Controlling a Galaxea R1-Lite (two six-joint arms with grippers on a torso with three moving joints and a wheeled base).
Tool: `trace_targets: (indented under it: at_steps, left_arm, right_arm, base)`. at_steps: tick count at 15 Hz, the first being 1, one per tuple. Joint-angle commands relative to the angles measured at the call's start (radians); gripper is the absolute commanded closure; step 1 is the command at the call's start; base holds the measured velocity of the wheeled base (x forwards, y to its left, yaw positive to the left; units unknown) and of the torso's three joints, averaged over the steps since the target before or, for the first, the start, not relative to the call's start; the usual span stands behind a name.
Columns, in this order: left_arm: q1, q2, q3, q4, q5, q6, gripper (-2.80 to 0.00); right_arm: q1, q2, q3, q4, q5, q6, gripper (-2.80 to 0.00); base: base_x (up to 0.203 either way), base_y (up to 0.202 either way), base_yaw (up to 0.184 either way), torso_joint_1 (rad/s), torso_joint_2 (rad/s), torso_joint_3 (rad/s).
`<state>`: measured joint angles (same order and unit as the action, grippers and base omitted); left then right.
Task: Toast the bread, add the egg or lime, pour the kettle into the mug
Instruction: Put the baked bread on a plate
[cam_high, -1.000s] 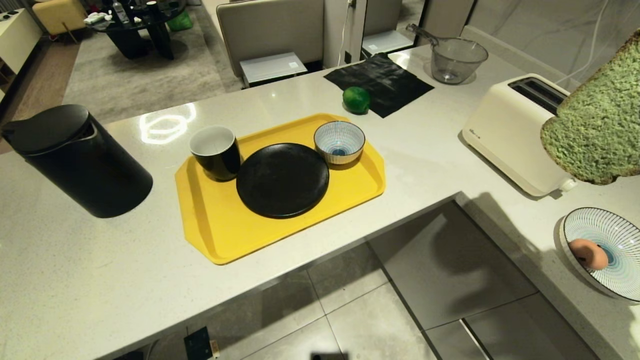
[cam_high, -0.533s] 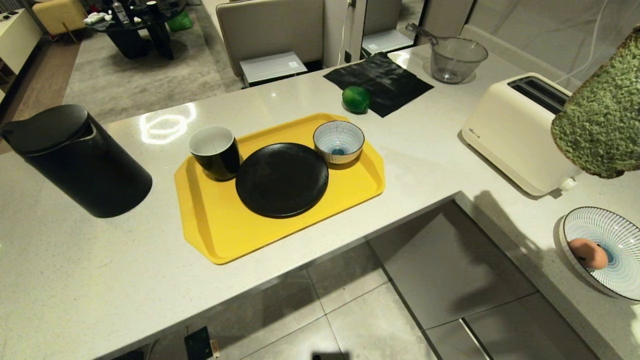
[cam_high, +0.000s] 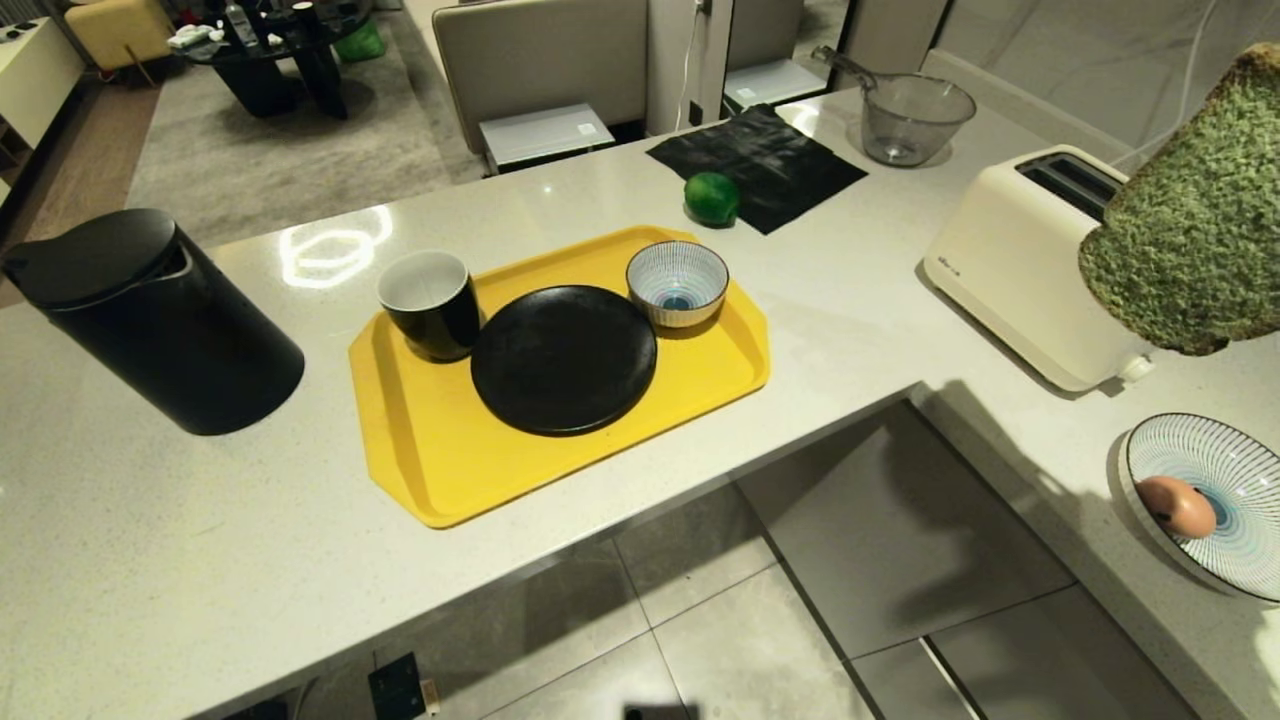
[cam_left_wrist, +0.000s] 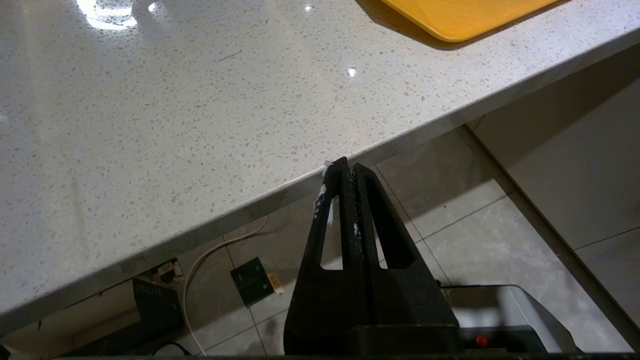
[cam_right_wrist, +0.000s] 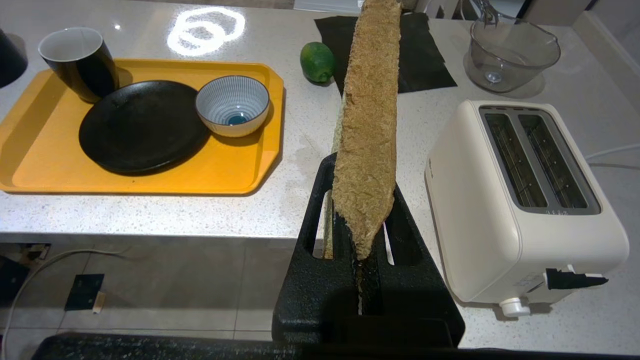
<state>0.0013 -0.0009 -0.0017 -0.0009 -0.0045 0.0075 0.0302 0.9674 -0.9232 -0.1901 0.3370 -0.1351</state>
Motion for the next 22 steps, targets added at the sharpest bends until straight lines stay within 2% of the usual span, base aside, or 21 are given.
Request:
trace_targets:
  at_steps: [1, 14, 22]
  left_arm:
    - [0.0, 0.001, 0.0, -0.001, 0.0, 0.0, 0.0]
    - [0.0, 0.001, 0.0, -0.001, 0.0, 0.0, 0.0]
    - [0.0, 0.001, 0.0, -0.001, 0.0, 0.0, 0.0]
  right_arm:
    - [0.0, 0.008, 0.002, -0.002, 0.002, 0.0, 0.0]
    - [0.0, 0.003, 0.0, -0.002, 0.002, 0.0, 0.0]
    - [0.0, -0.007, 0.003, -0.002, 0.005, 0.002, 0.0]
  base:
    - [0.0, 0.0, 0.0, 0.0, 0.0, 0.0]
    - [0.0, 0.0, 0.0, 0.0, 0.0, 0.0]
    - [-0.001, -0.008, 0.158, 0.003, 0.0, 0.004]
